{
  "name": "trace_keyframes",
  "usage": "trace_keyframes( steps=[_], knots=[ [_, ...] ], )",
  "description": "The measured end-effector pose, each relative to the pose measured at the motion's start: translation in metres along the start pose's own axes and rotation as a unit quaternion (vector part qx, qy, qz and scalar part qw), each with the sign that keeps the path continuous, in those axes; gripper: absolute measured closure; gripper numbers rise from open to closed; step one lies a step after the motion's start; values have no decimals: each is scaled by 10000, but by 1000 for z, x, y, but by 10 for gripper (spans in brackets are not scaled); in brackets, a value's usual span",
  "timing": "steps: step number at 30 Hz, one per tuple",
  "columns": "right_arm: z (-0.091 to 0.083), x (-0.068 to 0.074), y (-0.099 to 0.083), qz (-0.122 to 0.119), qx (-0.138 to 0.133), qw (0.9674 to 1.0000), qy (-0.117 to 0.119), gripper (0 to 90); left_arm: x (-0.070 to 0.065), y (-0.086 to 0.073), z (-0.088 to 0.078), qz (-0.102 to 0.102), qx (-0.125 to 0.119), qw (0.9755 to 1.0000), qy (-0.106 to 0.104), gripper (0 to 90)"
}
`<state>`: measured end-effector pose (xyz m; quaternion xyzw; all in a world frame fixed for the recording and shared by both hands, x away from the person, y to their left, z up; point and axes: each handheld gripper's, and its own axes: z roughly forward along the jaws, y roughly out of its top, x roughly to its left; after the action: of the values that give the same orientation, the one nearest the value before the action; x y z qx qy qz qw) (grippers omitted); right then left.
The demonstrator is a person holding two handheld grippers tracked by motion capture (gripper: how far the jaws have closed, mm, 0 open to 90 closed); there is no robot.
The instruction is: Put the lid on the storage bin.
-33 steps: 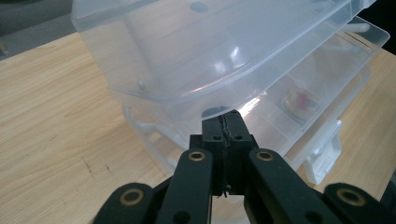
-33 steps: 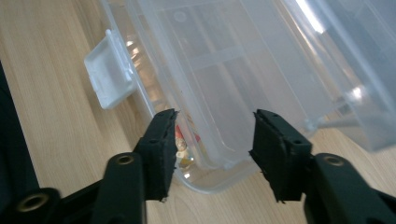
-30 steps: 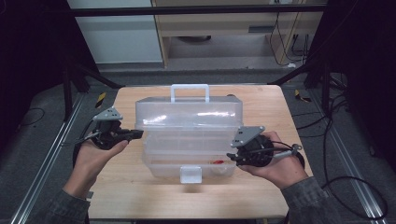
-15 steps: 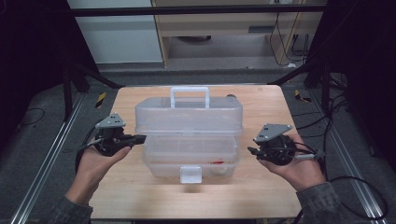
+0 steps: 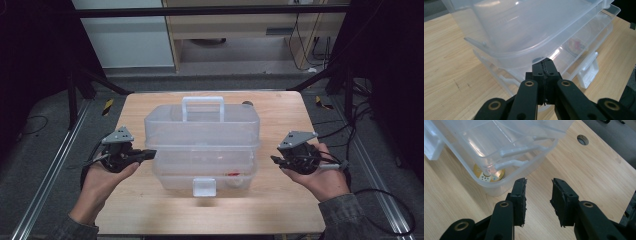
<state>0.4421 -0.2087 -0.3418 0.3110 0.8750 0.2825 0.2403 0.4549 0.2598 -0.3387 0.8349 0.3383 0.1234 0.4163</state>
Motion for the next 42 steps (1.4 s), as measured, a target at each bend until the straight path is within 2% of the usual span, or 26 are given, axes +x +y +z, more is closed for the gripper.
trace_keyframes(
  steps=[11, 42],
  knots=[
    [5, -3, -8, 136, 56, 9999, -49, 628, -2, -10, -4, 100, 3, 9999, 24, 893],
    [13, -3, -22, 318, 126, 9994, -66, 612, -7, -27, -3, 114, 0, 9999, -6, 885]
  ],
)
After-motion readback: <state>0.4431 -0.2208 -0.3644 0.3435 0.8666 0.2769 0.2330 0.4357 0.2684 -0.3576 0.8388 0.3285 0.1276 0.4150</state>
